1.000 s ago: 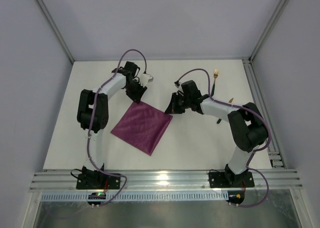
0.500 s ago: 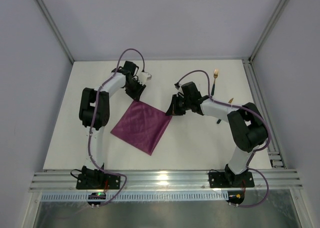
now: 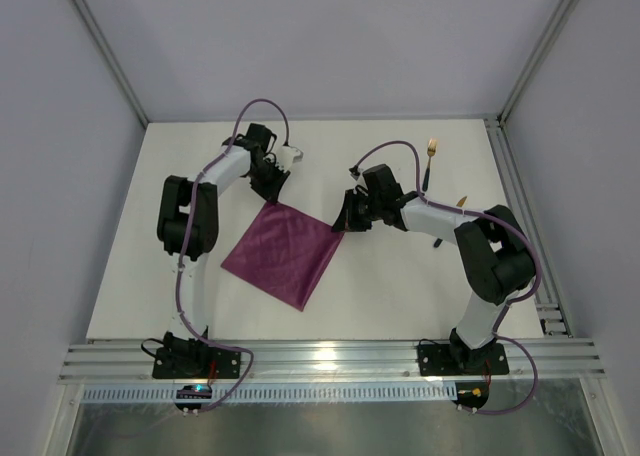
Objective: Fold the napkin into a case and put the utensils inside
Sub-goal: Pick up the top corner of the square folded napkin from the center of the board.
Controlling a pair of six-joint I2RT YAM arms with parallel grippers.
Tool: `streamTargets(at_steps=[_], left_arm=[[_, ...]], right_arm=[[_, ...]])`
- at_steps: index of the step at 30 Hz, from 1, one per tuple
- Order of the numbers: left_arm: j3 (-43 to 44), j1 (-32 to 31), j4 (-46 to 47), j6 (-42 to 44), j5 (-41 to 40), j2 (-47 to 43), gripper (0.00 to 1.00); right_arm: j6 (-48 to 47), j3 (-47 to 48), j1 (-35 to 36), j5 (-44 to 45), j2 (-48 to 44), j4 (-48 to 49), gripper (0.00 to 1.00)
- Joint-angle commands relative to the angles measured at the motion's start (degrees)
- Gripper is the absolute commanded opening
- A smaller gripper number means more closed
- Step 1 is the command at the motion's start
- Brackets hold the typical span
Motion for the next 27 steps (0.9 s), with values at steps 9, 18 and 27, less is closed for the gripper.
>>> streamTargets(at_steps=[9,18,27], left_arm=[[-1.2,0.3,-0.7,0.4,0.3,-4.7,0.27],[-2.1,0.3,0.0,0.1,0.1,-5.5,0.24],[-3.4,0.3,1.4,0.3,-0.8,-7.3,0.25]], right_arm=[[-0.5,0.0,0.2,0.6,-0.6,0.8,0.04],[-0.6,0.0,0.2,0.6,-0.6,0.7,0.04],[-0.8,0.0,0.1,0.6,-0.3,0.7,0.04]])
